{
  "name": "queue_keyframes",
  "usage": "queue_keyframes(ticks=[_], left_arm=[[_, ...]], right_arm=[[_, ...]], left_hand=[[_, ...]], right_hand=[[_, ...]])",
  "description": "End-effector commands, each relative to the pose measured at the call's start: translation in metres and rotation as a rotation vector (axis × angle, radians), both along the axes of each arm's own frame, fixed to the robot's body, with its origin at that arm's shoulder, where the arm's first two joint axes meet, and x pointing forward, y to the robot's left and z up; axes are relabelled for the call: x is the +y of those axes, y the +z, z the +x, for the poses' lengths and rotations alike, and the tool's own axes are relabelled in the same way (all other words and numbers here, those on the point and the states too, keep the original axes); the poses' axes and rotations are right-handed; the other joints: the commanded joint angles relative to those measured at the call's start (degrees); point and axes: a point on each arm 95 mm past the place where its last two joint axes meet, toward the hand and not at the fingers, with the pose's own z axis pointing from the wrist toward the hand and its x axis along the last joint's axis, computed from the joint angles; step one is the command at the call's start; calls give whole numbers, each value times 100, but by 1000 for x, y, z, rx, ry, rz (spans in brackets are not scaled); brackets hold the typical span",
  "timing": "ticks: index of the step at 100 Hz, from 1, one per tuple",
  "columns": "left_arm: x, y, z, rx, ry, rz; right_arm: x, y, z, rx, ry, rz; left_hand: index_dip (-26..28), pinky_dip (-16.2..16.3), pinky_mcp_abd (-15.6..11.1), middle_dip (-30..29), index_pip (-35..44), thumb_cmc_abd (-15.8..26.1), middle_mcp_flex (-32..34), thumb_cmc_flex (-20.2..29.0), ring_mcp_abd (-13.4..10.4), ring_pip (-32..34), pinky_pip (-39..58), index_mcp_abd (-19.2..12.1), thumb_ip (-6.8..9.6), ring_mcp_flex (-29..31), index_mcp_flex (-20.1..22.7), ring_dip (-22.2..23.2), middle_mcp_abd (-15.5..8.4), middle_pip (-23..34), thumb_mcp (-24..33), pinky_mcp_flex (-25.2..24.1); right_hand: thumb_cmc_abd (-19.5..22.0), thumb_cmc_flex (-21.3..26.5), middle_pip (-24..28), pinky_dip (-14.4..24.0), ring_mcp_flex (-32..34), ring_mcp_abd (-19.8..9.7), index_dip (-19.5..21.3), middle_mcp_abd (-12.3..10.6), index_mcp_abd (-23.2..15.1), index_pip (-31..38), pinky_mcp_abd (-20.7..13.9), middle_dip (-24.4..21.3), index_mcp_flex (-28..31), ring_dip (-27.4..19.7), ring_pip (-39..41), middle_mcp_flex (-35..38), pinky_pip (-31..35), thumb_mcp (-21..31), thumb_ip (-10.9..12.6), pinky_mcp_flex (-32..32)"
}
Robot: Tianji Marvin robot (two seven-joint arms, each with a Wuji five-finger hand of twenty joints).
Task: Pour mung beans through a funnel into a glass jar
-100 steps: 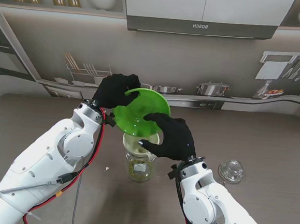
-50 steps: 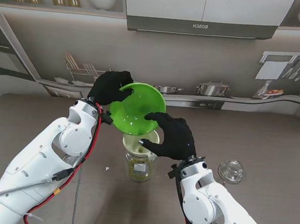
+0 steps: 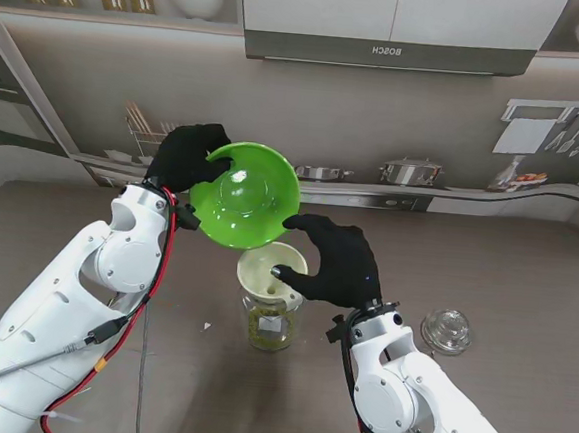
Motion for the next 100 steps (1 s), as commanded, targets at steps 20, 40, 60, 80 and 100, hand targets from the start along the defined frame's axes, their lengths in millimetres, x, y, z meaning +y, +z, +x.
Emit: queue_keyframes(ticks=[20,40,60,80,100], left_arm=[[31,-3,-8,45,86,-17],[53,-15,-14,132,158,-67],[75,-28,-18,182,223,-82],[93,-45,-24,226,275,-66],[100,-69,-27,288,304,-61]], right_arm=[[1,-3,1,18,-4,-8],[2,-6,3,29,-2,-13],[1,-5,2,37,-1,-16],[0,-3,0,43,2,-18],[0,-3,0,45,3,-21]], left_hand=[[152,-9,-198,54,495,310,129,663,14,129,42,-448,230,133,178,31,150,63,335,255],[182,2,-163,47,440,318,130,691,32,132,55,-402,244,129,201,37,180,55,314,257],[211,7,-124,43,399,311,139,716,79,135,56,-383,259,129,225,42,211,48,301,256],[230,11,-108,46,380,315,140,720,79,132,59,-378,263,127,232,43,211,46,291,256],[238,10,-92,51,358,313,136,734,97,123,48,-376,270,126,242,42,224,42,288,251]], right_hand=[[142,-169,29,-108,94,-47,-110,-114,15,54,-134,-46,-104,-62,27,-143,92,113,150,-32],[146,-168,32,-109,104,-29,-113,-110,19,50,-130,-45,-108,-61,31,-134,96,118,150,-30],[149,-166,29,-112,99,-42,-113,-101,22,51,-127,-47,-109,-63,27,-131,97,128,149,-35],[152,-169,28,-114,111,-37,-113,-109,19,50,-136,-48,-110,-60,31,-128,96,134,149,-36],[154,-167,26,-115,114,-28,-111,-114,25,55,-135,-49,-104,-60,31,-133,98,142,149,-30]])
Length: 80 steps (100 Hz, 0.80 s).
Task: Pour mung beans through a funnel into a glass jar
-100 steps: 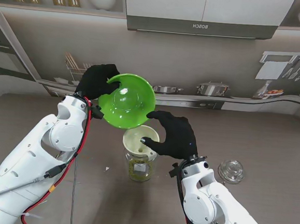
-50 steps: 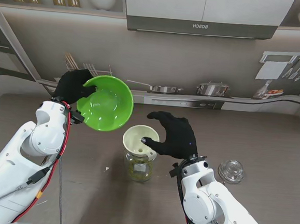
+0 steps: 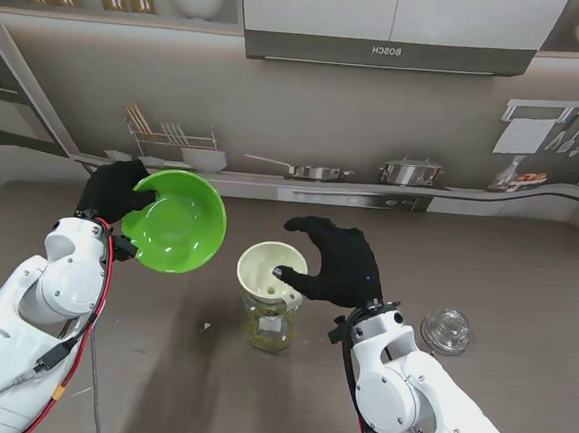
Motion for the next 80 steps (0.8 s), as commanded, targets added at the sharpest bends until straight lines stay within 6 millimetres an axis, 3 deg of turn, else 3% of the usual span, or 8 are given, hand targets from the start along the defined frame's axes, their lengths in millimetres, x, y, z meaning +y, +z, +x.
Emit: queue_keyframes(ticks=[1,80], left_arm=[[2,-16,-1,54,2,-2],[-16,-99,-2,302,-3,-20]], right_arm=[[2,0,-2,11,9,-4],[1,0,-2,22,4,-11]], left_hand=[[239,10,-109,51,358,312,137,678,63,122,48,-382,271,126,246,42,214,41,342,251],[290,7,-65,78,315,324,131,683,95,101,29,-368,275,123,249,48,216,31,324,251]], right_hand=[[155,-169,25,-114,110,-31,-110,-104,20,55,-133,-48,-104,-60,29,-133,92,141,149,-31],[167,-172,13,-118,108,-34,-113,-99,18,45,-132,-52,-102,-59,26,-140,84,151,150,-38]])
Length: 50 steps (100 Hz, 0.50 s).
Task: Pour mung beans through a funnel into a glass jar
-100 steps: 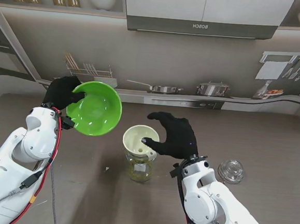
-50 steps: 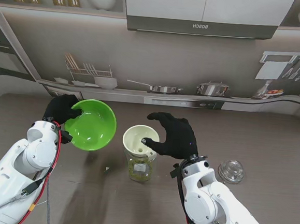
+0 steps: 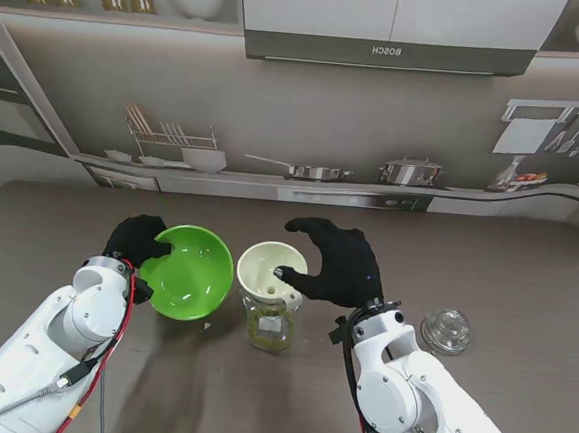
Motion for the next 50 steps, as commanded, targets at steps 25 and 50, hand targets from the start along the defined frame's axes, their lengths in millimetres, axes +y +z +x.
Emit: queue_keyframes(ticks=[25,50], left_arm=[[-8,-24,-3,95,-10,-10],[-10,-37,-4,144,-19,3]], right_arm=[[1,-1,-2,13,6,-6],[2,-2,-2,16,10,-4]], left_hand=[[272,-1,-66,82,335,326,126,680,73,97,20,-385,277,125,247,50,201,27,323,247],[278,-6,-47,90,329,337,124,678,87,103,26,-366,275,123,244,56,217,33,315,249]], right_hand=[[153,-176,16,-115,103,-27,-113,-106,18,38,-135,-52,-105,-61,23,-153,82,161,150,-36],[159,-188,19,-116,86,-32,-112,-94,9,35,-134,-54,-99,-64,17,-148,79,177,148,-39]])
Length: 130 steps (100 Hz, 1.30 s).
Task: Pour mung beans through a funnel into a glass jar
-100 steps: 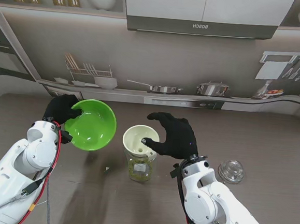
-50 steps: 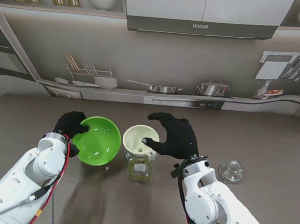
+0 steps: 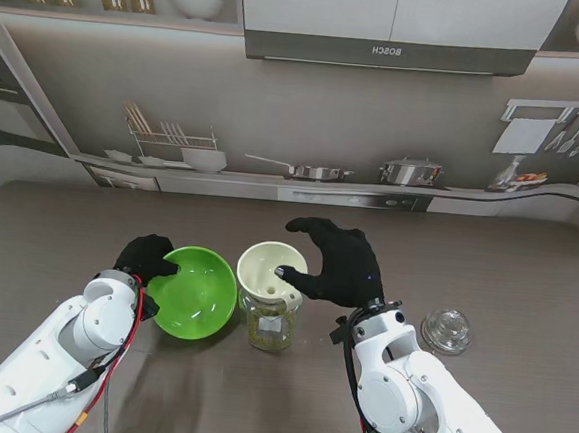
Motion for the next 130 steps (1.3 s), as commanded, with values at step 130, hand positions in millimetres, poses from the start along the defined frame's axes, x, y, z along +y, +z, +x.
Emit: queue_keyframes(ticks=[130], left_arm=[[8,-27,-5,217,18,131]], right_arm=[[3,-4,-1,37,25,-2]], left_hand=[[-236,21,800,-1685,-2214,738,-883,820,1040,-2139,-1406,-189,379,-1703,192,542,267,-1145,-315,-2536]], right_hand=[[147,-198,17,-116,124,-22,-107,-54,2,16,-115,-61,-77,-62,28,-175,74,157,148,-55]])
